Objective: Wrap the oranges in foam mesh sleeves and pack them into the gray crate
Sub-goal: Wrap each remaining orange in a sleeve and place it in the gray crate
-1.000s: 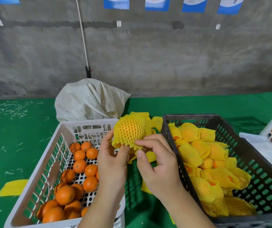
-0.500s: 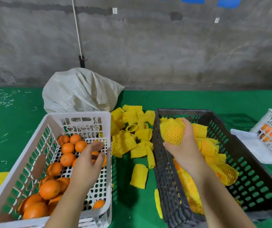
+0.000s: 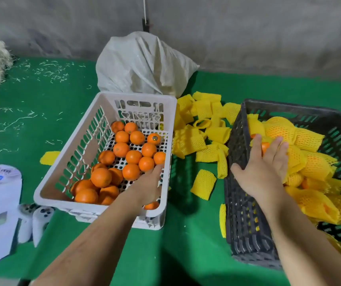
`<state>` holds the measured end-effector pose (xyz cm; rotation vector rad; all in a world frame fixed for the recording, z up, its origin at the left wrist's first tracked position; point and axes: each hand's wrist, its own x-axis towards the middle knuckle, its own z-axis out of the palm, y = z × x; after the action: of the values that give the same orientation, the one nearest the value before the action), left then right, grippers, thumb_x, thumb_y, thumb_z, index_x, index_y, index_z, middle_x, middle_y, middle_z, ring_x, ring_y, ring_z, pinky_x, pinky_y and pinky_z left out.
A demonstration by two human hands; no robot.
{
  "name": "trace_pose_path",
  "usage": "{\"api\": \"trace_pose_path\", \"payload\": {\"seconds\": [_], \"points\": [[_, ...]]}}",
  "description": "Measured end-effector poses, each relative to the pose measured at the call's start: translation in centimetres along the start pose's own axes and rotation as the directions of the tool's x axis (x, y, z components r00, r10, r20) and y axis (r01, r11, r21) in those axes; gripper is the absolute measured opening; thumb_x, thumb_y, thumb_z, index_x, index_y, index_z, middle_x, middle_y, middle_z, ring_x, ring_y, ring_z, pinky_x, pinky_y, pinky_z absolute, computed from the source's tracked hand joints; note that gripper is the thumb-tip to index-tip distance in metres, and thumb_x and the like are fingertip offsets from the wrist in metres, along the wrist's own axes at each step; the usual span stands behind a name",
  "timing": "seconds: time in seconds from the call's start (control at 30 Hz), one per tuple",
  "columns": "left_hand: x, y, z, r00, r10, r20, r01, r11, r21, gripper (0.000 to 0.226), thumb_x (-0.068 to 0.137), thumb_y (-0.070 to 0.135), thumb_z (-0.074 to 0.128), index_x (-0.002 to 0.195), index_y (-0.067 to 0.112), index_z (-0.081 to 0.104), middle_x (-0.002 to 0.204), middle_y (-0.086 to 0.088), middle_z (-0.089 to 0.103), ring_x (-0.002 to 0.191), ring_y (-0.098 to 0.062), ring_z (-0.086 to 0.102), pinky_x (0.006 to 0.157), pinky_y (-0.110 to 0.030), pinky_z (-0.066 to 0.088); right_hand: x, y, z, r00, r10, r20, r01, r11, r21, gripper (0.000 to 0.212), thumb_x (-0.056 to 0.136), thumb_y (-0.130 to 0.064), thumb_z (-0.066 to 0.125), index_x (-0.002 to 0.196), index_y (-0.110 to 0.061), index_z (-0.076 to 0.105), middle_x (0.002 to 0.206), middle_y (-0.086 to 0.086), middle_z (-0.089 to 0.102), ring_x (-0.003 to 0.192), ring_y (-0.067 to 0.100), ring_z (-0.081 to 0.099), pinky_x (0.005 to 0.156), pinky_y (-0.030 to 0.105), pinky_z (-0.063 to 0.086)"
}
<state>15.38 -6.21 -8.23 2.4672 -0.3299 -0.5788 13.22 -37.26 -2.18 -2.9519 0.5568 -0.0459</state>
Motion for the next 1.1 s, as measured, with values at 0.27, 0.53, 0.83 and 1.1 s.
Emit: {"api": "trace_pose_path", "payload": {"seconds": [0.27, 0.53, 0.83, 1.1], "points": [[1.4, 0.2, -1.3, 0.996, -0.058, 0.071, 0.027, 0.926, 0.376, 0.071, 0.103, 0.022, 0.064, 0.158, 0.017, 0.02, 0.145, -0.019, 0.043, 0.128, -0.045, 0.048, 0.107, -0.058, 0.043, 0.4, -4.0, 0.8, 0.89, -0.397, 0.224, 0.456, 0.786, -0.419, 0.095, 0.094, -0.062, 0.049, 0.163, -0.03, -0.008, 0.16, 0.02, -0.038, 0.149, 0.038, -0.035, 0.121, 0.054, -0.016], [4.9, -1.0, -1.5, 0.986, -0.153, 0.073, 0.086, 0.823, 0.561, 0.089, 0.102, 0.019, 0.058, 0.167, 0.025, -0.003, 0.173, -0.014, 0.012, 0.153, -0.046, 0.022, 0.122, -0.054, 0.03, -0.9, -9.7, 6.3, 0.604, -0.205, 0.77, 0.545, 0.811, -0.213, 0.078, 0.097, -0.052, 0.051, 0.163, -0.033, 0.014, 0.166, 0.02, -0.025, 0.154, 0.043, -0.015, 0.125, 0.055, 0.005], [6.0, -6.8, 0.8, 0.939, -0.264, 0.221, 0.009, 0.662, 0.749, 0.097, 0.095, 0.016, 0.069, 0.167, 0.032, 0.006, 0.173, -0.003, -0.014, 0.156, -0.042, 0.001, 0.127, -0.054, 0.011, -0.5, -7.6, 12.3, 0.548, 0.009, 0.836, 0.546, 0.754, -0.366, 0.068, 0.1, -0.018, 0.049, 0.162, -0.015, 0.022, 0.168, 0.01, -0.024, 0.155, 0.041, -0.015, 0.124, 0.054, 0.012], [9.0, -5.7, 0.2, 0.972, -0.231, 0.051, 0.152, 0.774, 0.615, 0.099, 0.097, 0.013, 0.063, 0.167, 0.03, -0.005, 0.169, -0.007, 0.011, 0.148, -0.042, 0.032, 0.115, -0.049, 0.04, -0.9, -10.8, 11.0, 0.762, -0.256, 0.594, 0.345, 0.938, -0.039, 0.047, 0.102, -0.03, 0.052, 0.144, -0.009, 0.049, 0.161, 0.004, 0.03, 0.14, 0.031, 0.041, 0.112, 0.042, 0.039]]}}
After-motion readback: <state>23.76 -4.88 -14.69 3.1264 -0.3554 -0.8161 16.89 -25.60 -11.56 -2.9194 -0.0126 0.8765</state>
